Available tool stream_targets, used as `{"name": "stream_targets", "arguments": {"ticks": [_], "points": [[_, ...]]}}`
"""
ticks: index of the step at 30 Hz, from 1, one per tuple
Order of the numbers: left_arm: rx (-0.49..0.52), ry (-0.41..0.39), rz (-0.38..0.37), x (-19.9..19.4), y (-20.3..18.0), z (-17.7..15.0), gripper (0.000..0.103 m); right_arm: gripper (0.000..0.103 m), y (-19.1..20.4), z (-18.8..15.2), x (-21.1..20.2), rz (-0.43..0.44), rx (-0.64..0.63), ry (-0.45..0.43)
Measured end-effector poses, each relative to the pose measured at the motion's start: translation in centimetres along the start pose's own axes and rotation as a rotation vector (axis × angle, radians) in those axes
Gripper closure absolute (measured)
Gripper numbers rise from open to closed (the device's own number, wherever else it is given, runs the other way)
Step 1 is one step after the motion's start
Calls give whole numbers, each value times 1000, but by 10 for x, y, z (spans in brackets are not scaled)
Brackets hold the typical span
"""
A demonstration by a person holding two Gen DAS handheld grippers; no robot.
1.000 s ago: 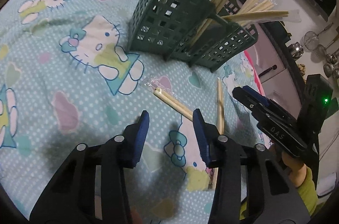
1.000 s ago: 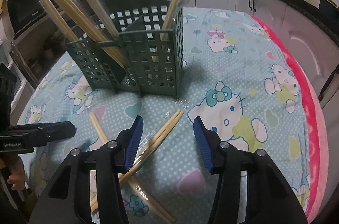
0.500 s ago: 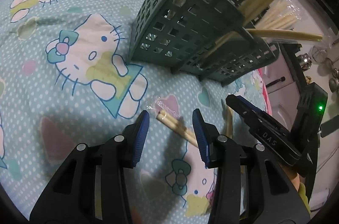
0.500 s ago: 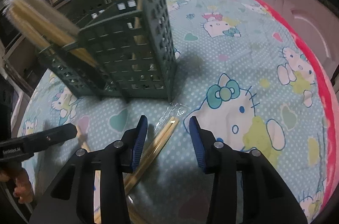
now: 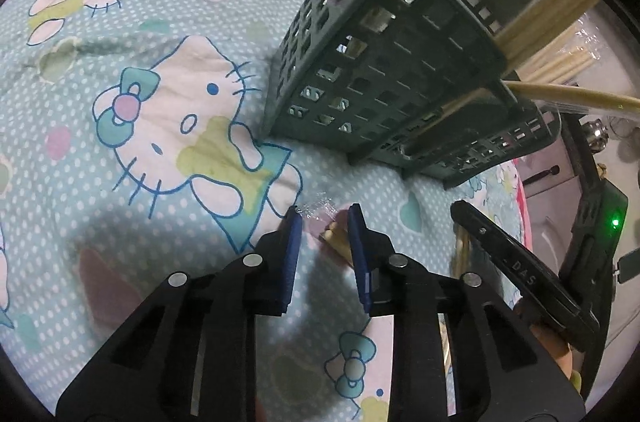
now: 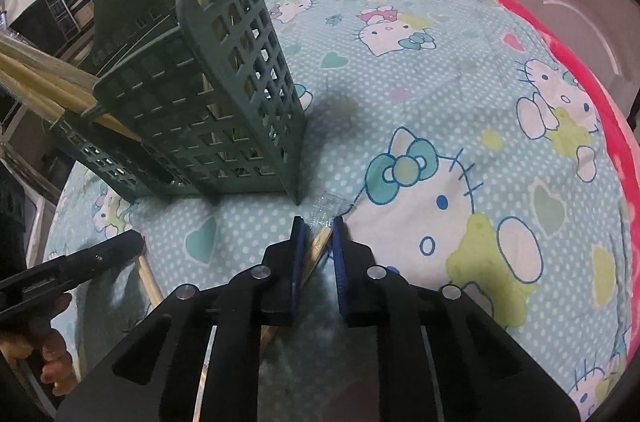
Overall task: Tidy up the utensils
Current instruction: 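Close the left gripper on a wrapped chopstick while the right gripper grasps another, then lift the chopsticks upright with both grippers and carry them over the basket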
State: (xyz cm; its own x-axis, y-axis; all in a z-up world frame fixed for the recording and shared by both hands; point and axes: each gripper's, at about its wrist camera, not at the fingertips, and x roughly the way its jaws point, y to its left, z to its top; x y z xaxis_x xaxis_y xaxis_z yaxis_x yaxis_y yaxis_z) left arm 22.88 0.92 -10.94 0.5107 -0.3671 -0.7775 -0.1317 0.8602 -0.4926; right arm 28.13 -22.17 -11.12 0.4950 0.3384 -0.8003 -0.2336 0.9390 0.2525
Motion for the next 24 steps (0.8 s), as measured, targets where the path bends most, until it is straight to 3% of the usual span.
{"name": "stream_targets", "arguments": {"ticks": [9,16,24], "points": [[-10,-6,-5,0,10,5,94,98,2,-4,-23,29,14,-54],[-35,-9,-72,-13,30,6,101,98,13,-2,-46,54,-4,-101],[35,-109,-110,-62,24,2,102,98,32,-4,-79,97,-45,-158]]}}
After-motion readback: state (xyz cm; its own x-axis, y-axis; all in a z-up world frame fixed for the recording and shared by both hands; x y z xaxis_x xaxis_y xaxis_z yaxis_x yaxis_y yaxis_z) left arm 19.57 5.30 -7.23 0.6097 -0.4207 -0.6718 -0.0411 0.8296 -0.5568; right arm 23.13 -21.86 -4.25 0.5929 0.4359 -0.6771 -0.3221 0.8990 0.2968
